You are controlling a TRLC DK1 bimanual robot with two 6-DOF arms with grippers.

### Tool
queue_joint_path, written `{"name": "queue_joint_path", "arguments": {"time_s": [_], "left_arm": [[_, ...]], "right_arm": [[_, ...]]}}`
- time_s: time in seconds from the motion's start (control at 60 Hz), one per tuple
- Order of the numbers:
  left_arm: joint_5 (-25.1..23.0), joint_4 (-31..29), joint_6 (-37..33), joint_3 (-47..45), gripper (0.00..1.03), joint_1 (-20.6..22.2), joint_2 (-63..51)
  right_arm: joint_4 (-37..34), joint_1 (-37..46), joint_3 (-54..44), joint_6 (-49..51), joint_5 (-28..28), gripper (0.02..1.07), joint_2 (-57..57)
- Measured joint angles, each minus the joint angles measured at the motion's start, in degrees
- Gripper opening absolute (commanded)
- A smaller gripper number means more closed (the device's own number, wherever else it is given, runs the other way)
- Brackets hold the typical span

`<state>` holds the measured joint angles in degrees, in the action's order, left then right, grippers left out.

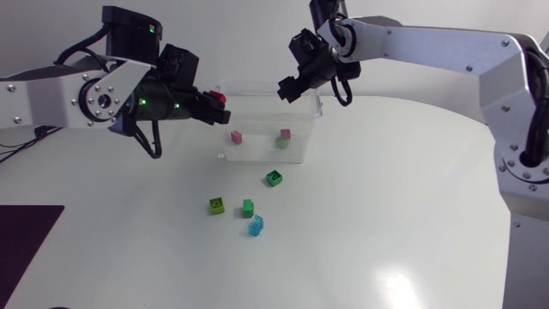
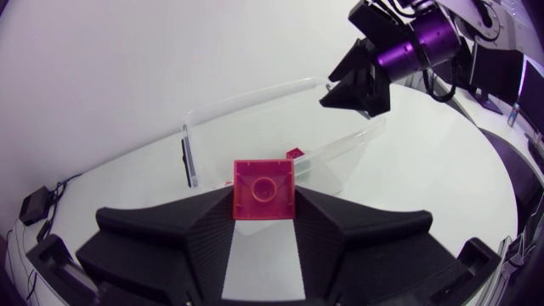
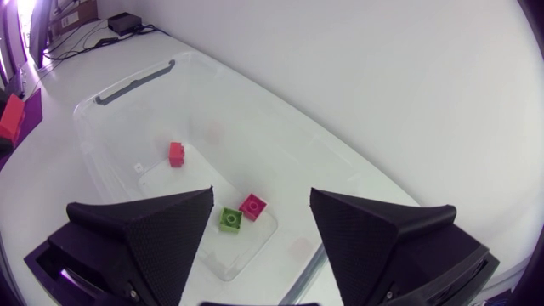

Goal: Place the duplo bricks in the container

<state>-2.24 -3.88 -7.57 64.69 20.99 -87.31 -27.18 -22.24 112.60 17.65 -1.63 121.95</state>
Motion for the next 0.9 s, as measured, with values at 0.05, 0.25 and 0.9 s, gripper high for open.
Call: {"name": "queue_joint_path", "arguments": {"time_s": [0.05,0.25,0.9], "left_arm": [[-0.5,0.9,0.0,0.6,0.26,0.0,-0.8],[-2.3,2.6,0.1,8.9,0.27,-0.3,-9.9],[-4.1,0.8,0.5,32.8,0.84,-3.1,-33.4]], "right_arm": [[0.0,-0.2,-2.2,-0.1,0.0,0.92,-1.7],[0.0,-2.7,-12.7,-0.1,-0.7,0.92,-11.6],[8.3,-8.9,-38.4,0.3,-2.9,0.92,-20.9]]}}
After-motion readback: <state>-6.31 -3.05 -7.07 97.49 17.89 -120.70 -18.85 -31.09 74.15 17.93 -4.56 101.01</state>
